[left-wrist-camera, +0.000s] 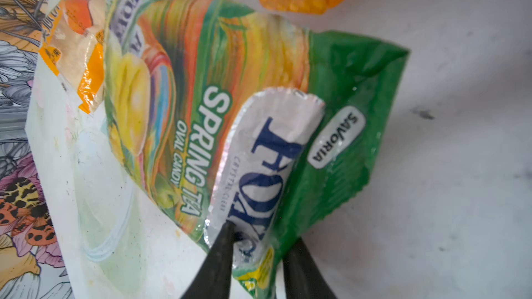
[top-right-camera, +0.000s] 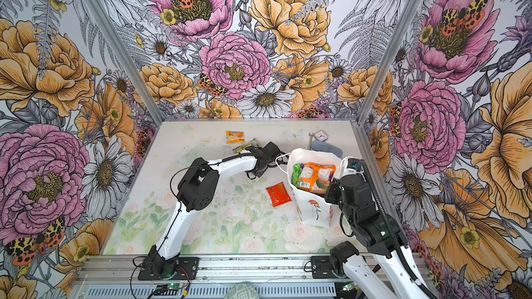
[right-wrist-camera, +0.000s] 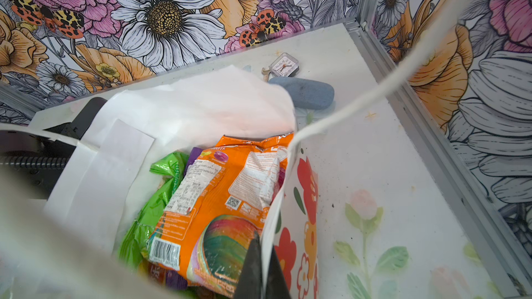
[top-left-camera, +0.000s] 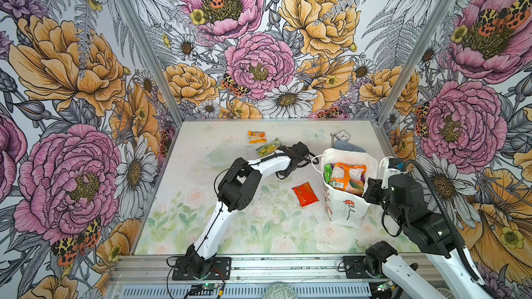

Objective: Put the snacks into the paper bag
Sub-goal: 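Grasp the green Fox's Spring Tea bag by its edge with the left gripper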

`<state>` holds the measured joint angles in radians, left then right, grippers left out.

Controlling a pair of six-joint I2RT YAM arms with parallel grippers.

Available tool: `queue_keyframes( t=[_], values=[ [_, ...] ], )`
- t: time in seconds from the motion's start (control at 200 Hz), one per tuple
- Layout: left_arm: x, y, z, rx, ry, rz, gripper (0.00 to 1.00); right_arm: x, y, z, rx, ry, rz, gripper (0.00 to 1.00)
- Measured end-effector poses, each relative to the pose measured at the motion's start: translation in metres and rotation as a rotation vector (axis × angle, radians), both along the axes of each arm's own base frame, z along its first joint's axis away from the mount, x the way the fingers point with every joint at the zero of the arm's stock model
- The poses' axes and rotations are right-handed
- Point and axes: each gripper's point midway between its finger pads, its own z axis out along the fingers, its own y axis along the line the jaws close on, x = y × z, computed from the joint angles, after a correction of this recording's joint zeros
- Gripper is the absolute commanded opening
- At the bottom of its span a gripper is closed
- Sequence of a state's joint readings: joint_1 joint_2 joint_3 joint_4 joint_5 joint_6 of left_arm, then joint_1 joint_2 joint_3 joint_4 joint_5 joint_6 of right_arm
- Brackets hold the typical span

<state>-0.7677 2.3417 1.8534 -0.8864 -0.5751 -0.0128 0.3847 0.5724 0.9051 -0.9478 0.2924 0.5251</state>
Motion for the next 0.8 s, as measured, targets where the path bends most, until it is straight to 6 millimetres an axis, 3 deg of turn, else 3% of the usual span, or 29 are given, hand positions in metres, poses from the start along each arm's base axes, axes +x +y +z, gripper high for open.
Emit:
queue_keyframes(
  t=[0.165, 0.495, 0.801],
  values=[
    [-0.002, -0.001, -0.004, -0.018, 0.005, 0.018, 0.00, 0.000, 0.000, 0.000, 0.000, 0.000, 0.000, 0.00],
    [-0.002, 0.000, -0.002, -0.082, -0.040, 0.071, 0.00, 0.001, 0.000, 0.000, -0.004, 0.003, 0.001, 0.00],
    [-0.022, 0.019, 0.007, -0.144, -0.076, 0.137, 0.00, 0.003, 0.001, -0.001, -0.006, 0.009, 0.001, 0.00]
  ],
)
